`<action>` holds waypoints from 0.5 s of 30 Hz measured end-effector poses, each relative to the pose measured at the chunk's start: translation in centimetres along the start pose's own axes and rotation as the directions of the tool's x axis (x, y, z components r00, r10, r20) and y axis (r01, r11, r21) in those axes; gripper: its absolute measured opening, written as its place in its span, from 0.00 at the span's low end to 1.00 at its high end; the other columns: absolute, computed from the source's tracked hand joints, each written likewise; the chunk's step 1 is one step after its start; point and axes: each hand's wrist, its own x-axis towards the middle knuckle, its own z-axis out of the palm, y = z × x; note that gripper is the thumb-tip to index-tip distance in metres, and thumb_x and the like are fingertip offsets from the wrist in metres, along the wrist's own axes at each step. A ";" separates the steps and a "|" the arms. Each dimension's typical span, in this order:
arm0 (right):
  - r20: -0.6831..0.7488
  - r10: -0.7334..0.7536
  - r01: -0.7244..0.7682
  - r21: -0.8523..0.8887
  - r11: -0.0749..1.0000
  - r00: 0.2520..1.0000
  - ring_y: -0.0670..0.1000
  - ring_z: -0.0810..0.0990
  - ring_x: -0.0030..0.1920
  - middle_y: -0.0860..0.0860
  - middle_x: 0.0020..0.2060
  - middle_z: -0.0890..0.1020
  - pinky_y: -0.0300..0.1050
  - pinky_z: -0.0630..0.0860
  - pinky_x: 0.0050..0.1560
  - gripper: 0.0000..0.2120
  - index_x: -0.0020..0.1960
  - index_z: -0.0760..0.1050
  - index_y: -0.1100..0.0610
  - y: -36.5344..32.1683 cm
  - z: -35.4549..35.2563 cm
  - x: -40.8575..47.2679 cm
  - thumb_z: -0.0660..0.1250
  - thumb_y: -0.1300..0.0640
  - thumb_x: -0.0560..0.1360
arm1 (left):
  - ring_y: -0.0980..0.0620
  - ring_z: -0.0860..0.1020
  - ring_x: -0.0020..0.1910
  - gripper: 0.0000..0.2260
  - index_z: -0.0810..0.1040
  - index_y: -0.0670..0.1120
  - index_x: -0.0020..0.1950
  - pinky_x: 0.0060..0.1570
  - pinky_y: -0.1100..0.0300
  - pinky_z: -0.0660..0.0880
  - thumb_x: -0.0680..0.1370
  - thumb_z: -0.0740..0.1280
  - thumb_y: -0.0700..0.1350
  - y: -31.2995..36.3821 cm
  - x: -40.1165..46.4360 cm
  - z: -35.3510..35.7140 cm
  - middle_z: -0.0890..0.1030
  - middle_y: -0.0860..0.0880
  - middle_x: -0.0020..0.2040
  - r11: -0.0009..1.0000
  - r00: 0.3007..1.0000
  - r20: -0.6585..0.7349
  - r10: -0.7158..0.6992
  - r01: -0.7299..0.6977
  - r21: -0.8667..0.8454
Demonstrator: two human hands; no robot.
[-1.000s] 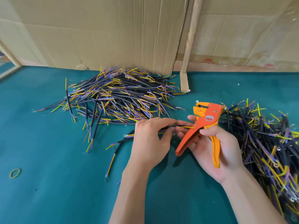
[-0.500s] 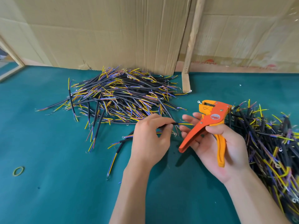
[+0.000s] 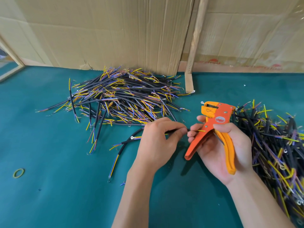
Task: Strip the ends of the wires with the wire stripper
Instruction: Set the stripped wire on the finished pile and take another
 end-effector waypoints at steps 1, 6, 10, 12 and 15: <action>-0.004 -0.007 0.007 -0.008 1.000 1.000 0.60 0.83 0.37 0.62 0.37 0.82 0.48 0.82 0.39 0.16 0.54 0.77 0.63 0.0 0.1 0.0 0.62 0.58 0.69 | 0.55 0.79 0.42 0.03 0.87 0.50 0.46 0.44 0.63 0.73 0.77 0.73 0.43 0.0 0.0 0.0 0.82 0.53 0.39 1.000 1.000 0.005 -0.003 0.003 -0.014; -0.036 -0.016 0.015 -0.033 0.999 0.999 0.59 0.79 0.32 0.60 0.33 0.79 0.48 0.81 0.34 0.11 0.47 0.75 0.61 0.1 0.3 -0.2 0.62 0.58 0.67 | 0.57 0.79 0.44 0.03 0.87 0.49 0.47 0.47 0.63 0.73 0.78 0.73 0.44 0.0 0.1 -0.2 0.82 0.54 0.41 0.998 0.998 0.056 -0.023 0.027 -0.058; -0.051 -0.019 0.018 -0.024 1.000 0.999 0.59 0.77 0.30 0.59 0.31 0.77 0.48 0.79 0.32 0.09 0.44 0.75 0.61 0.3 0.1 -0.2 0.62 0.58 0.66 | 0.58 0.79 0.43 0.03 0.87 0.50 0.48 0.45 0.65 0.72 0.77 0.73 0.45 0.0 0.1 -0.2 0.82 0.55 0.41 0.997 0.996 0.085 -0.024 0.030 -0.070; -0.055 -0.024 0.022 -0.030 0.999 0.998 0.58 0.76 0.29 0.59 0.30 0.77 0.48 0.78 0.31 0.09 0.43 0.75 0.61 0.4 0.0 -0.1 0.62 0.58 0.65 | 0.57 0.79 0.43 0.03 0.87 0.50 0.48 0.45 0.66 0.71 0.77 0.74 0.45 0.0 0.1 -0.3 0.82 0.55 0.41 0.996 0.994 0.099 -0.037 0.044 -0.078; -0.055 -0.045 0.043 -0.031 0.999 0.997 0.57 0.77 0.27 0.57 0.30 0.77 0.48 0.77 0.29 0.08 0.38 0.78 0.60 0.5 0.0 -0.1 0.62 0.58 0.65 | 0.57 0.78 0.42 0.03 0.87 0.50 0.48 0.44 0.67 0.70 0.77 0.74 0.45 -0.1 0.0 -0.2 0.81 0.55 0.40 0.995 0.993 0.112 -0.040 0.050 -0.085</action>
